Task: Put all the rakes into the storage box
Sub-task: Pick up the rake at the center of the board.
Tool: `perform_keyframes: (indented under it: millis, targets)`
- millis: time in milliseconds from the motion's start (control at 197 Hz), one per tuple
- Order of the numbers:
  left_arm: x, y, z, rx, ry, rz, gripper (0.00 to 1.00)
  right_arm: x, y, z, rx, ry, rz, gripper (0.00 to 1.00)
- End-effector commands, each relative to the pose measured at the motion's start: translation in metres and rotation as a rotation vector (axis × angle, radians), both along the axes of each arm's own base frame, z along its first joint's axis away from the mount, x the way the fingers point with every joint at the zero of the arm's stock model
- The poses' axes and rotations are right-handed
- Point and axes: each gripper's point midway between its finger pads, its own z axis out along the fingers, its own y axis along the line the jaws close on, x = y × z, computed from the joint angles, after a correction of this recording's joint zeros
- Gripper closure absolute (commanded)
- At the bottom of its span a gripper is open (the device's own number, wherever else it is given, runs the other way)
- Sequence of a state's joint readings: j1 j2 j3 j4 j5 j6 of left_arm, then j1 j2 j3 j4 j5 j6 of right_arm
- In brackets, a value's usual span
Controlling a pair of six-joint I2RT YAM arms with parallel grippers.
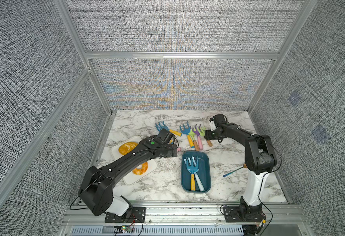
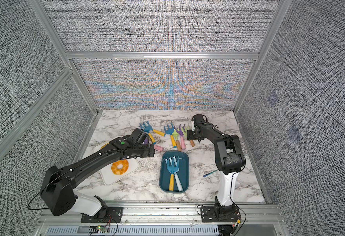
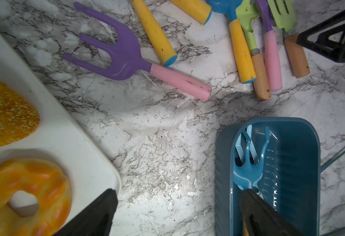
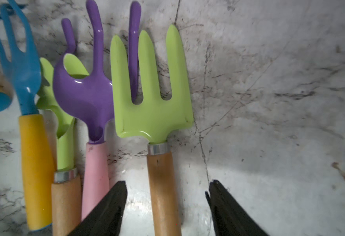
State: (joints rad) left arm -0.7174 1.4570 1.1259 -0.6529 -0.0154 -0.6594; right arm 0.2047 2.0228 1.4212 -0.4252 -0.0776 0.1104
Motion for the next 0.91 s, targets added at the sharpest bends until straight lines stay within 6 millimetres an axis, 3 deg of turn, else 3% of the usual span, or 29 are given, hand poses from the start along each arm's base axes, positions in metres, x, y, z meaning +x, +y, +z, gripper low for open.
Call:
perform_keyframes:
  millis: [0, 193, 324, 426, 573, 725, 902]
  targets:
    - [-0.008, -0.017, 0.008, -0.112, 0.01, -0.057, 0.02, -0.004, -0.001, -0.014, -0.033, 0.051, 0.012, 0.36]
    - [-0.032, -0.028, 0.025, -0.278, -0.009, -0.145, 0.02, -0.007, -0.003, -0.027, -0.133, 0.065, 0.006, 0.47]
    - [-0.049, -0.033, 0.037, -0.382, -0.011, -0.192, 0.01, -0.011, 0.001, -0.028, -0.173, 0.068, 0.012, 0.64]
    - [-0.056, -0.026, 0.04, -0.395, -0.022, -0.181, 0.01, -0.016, 0.002, -0.017, -0.183, 0.048, -0.014, 0.79]
    - [-0.06, -0.011, 0.04, -0.37, -0.051, -0.147, 0.01, -0.026, -0.005, 0.016, -0.182, -0.02, -0.087, 1.0]
    - [-0.065, -0.006, 0.043, -0.382, -0.066, -0.149, 0.01, -0.05, -0.007, 0.067, -0.143, -0.12, -0.138, 1.0]
    - [-0.067, 0.0, 0.049, -0.384, -0.107, -0.144, 0.01, -0.105, 0.031, 0.117, 0.048, -0.184, -0.067, 1.0]
